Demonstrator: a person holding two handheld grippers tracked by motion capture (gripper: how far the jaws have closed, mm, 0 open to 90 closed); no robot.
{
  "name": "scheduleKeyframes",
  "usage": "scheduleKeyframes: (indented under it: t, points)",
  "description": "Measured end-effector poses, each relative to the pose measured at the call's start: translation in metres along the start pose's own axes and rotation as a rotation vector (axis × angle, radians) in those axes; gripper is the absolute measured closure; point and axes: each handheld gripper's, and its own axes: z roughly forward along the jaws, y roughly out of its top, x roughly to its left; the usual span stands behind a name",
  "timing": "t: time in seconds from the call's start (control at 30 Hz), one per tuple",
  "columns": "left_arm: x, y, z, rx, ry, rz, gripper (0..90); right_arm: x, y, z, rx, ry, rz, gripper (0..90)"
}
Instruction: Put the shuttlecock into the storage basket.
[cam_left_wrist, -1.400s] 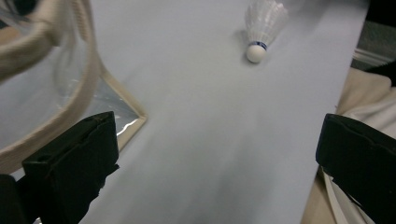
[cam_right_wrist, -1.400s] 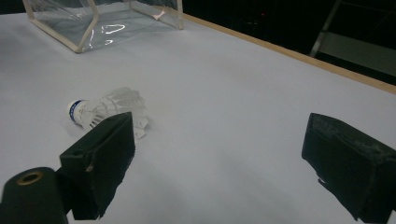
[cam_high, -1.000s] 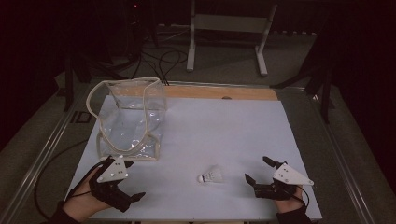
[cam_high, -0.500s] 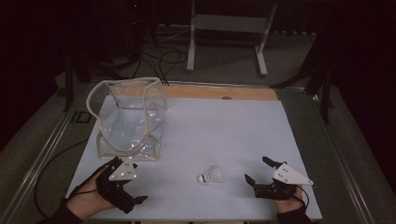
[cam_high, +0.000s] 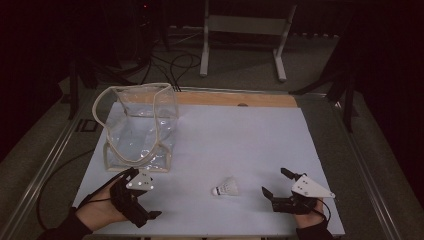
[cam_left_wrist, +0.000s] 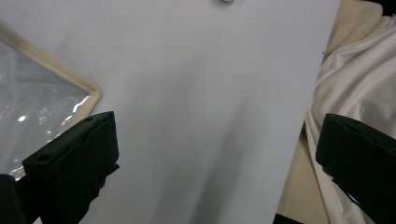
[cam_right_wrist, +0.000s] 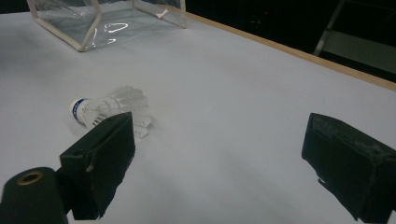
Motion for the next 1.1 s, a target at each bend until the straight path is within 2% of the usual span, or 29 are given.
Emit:
scheduleKeyframes:
  t: [0.37, 0.47, 0.6, 0.9, 0.93, 1.0, 1.03, 1.1]
  points:
    - [0.000, 0.012, 0.009, 0.028, -0.068, 0.030, 0.5, 0.000, 0.000, 0.000, 0.000, 0.002, -0.001, 9.6]
    - [-0.001, 0.016, 0.011, 0.031, -0.073, 0.043, 0.5, 0.000, 0.000, 0.000, 0.000, 0.003, -0.001, 9.6]
    - [0.000, 0.021, 0.012, 0.004, -0.085, 0.037, 0.5, 0.000, 0.000, 0.001, 0.001, 0.006, 0.000, 9.6]
    - [0.000, 0.033, 0.020, 0.002, -0.108, 0.054, 0.5, 0.000, 0.000, 0.000, -0.001, 0.003, -0.002, 9.6]
    - [0.000, 0.034, 0.020, -0.002, -0.096, 0.056, 0.5, 0.000, 0.000, 0.000, -0.001, 0.003, -0.001, 9.6]
    - [0.000, 0.037, 0.021, -0.005, -0.109, 0.056, 0.5, 0.000, 0.000, 0.000, -0.002, 0.004, -0.002, 9.6]
    - [-0.001, 0.039, 0.022, -0.008, -0.101, 0.057, 0.5, 0.000, 0.000, 0.000, -0.001, 0.004, -0.002, 9.6]
    - [-0.001, 0.041, 0.022, -0.017, -0.114, 0.062, 0.5, 0.000, 0.000, 0.000, -0.002, 0.004, -0.003, 9.6]
